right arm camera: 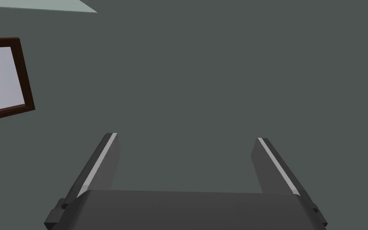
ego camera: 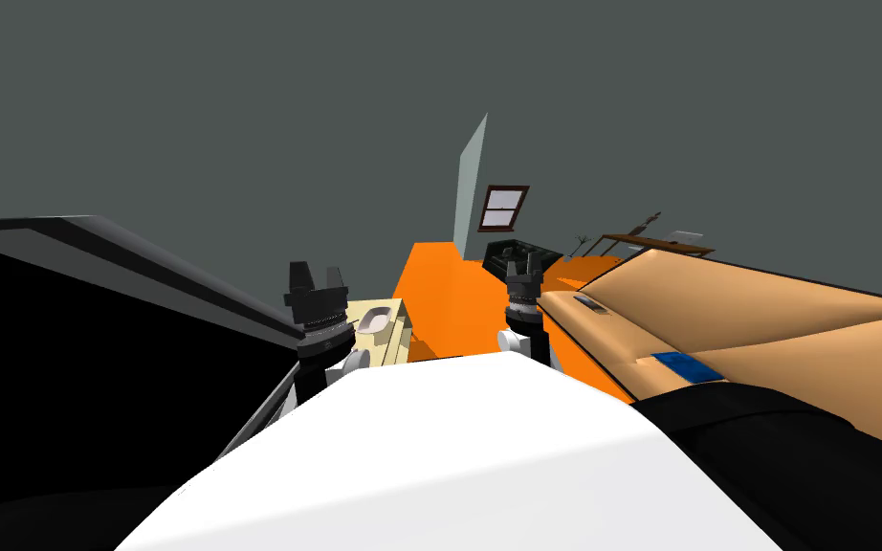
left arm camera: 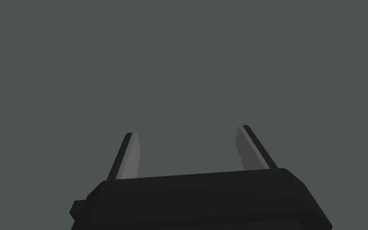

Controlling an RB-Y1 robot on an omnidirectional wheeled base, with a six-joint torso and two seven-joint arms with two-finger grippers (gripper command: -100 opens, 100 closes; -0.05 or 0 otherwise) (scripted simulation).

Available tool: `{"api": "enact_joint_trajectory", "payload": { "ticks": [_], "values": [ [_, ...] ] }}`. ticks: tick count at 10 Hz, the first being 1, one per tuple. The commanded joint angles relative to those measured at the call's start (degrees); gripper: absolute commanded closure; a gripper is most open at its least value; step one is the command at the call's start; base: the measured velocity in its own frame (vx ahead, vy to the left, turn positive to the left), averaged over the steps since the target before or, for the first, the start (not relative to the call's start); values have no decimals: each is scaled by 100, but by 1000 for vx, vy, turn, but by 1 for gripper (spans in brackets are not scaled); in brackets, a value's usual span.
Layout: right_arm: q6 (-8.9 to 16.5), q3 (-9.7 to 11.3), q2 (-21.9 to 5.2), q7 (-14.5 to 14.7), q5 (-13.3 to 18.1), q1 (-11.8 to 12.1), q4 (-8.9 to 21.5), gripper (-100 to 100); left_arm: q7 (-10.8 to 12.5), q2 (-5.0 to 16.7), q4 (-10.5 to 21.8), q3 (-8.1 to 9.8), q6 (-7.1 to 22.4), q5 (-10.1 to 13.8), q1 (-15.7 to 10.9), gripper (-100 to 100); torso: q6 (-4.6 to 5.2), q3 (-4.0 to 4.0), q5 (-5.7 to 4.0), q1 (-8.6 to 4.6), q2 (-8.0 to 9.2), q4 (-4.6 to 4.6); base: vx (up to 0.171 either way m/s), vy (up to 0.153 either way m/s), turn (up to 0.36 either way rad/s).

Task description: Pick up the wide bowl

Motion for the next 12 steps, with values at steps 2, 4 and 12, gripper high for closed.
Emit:
{"api": "enact_joint_trajectory", "payload": {
  "ticks": [2, 4, 12],
  "values": [
    [0, 0, 0, 0, 0, 0, 0, 0, 94, 285, 225, -2, 125, 87, -39, -100, 0, 0, 0, -1, 0, 0, -4, -11, 56],
    [0, 0, 0, 0, 0, 0, 0, 0, 192, 504, 460, -9, 256, 179, -86, -100, -1, 1, -1, -4, 1, 0, -5, -17, 51],
    [0, 0, 0, 0, 0, 0, 0, 0, 706, 1313, 1714, -109, 965, 679, -390, -100, 0, 0, -1, -5, 0, 0, -5, -19, 55]
  ]
}}
